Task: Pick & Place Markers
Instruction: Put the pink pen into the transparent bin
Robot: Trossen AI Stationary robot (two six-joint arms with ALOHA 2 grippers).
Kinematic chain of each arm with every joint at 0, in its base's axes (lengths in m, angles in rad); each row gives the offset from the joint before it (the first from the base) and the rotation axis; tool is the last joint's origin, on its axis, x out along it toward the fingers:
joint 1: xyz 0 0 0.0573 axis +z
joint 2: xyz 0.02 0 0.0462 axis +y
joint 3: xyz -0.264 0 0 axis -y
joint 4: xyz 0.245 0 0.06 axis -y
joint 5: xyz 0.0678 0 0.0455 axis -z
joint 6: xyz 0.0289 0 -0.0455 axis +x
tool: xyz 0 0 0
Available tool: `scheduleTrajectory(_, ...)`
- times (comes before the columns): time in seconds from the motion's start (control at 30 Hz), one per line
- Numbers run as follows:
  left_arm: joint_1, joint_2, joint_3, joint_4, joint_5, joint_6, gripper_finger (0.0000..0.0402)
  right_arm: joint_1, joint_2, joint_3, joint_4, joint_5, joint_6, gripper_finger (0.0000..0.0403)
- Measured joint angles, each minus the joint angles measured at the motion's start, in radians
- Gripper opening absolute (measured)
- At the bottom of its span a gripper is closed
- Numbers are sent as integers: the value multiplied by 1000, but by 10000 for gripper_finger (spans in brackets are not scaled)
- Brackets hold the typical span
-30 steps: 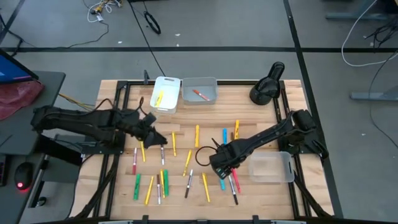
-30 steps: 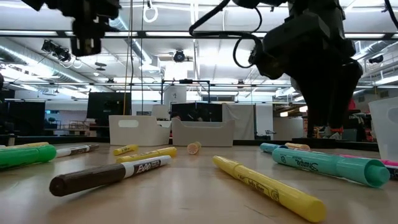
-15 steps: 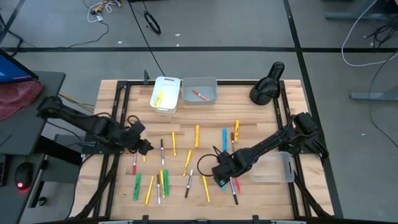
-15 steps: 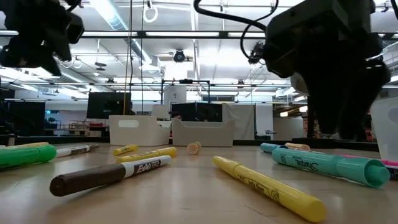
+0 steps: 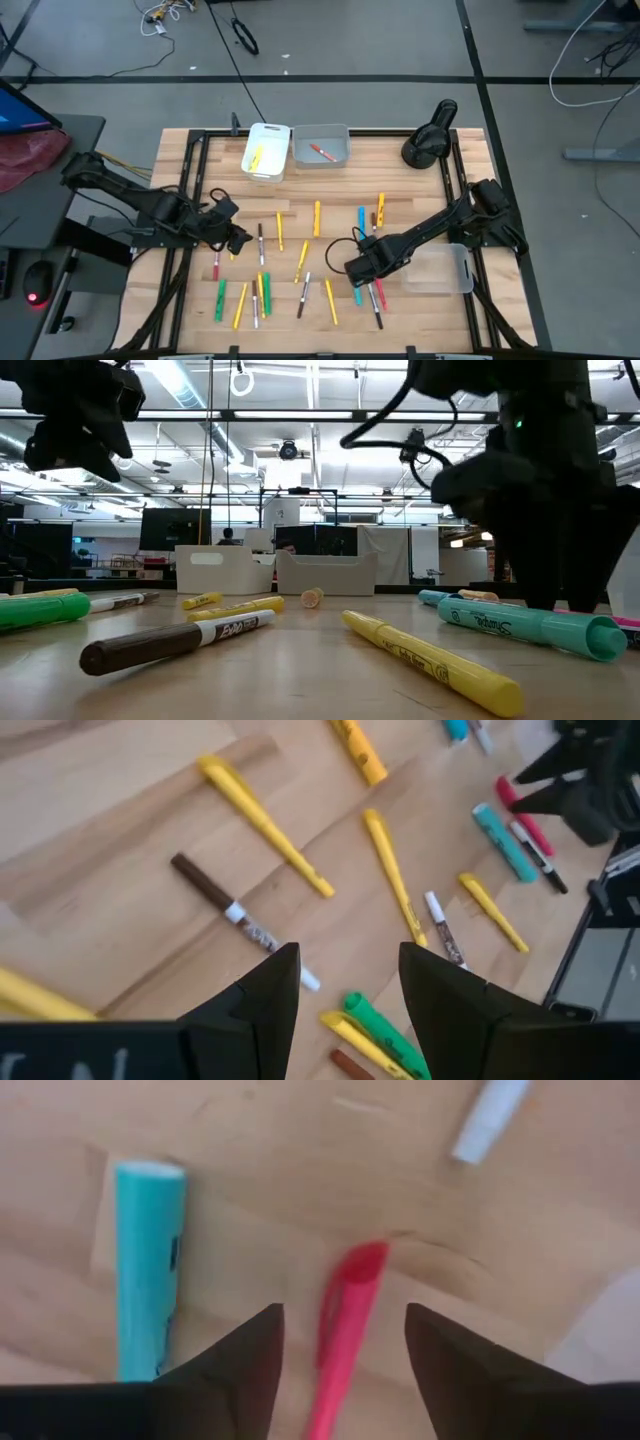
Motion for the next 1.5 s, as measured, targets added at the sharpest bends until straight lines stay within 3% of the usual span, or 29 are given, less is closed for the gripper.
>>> scheduleTrajectory(0.47, 1, -1, 0, 22, -3, 137, 178, -35, -4, -57, 68, 2, 48, 28)
scheduleTrajectory(0.6, 1, -1, -1, 21, -3, 139, 178, -35, 3, -15, 23, 7, 59, 27)
scheduleTrajectory(0.87, 1, -1, -1, 26, -3, 171, 178, -34, 4, 169, -91, 122, 92, 36)
scheduleTrajectory(1.2, 1, -2, -1, 31, -2, 241, 178, -19, -2, 493, -647, 250, -12, 36)
scheduleTrajectory(1.3, 1, -2, -1, 49, -5, 241, 178, 4, -38, 495, -751, 308, 10, 36)
scheduleTrajectory(1.5, 2, -1, -1, 149, -72, 242, 178, 47, -195, 270, -747, 382, 176, 36)
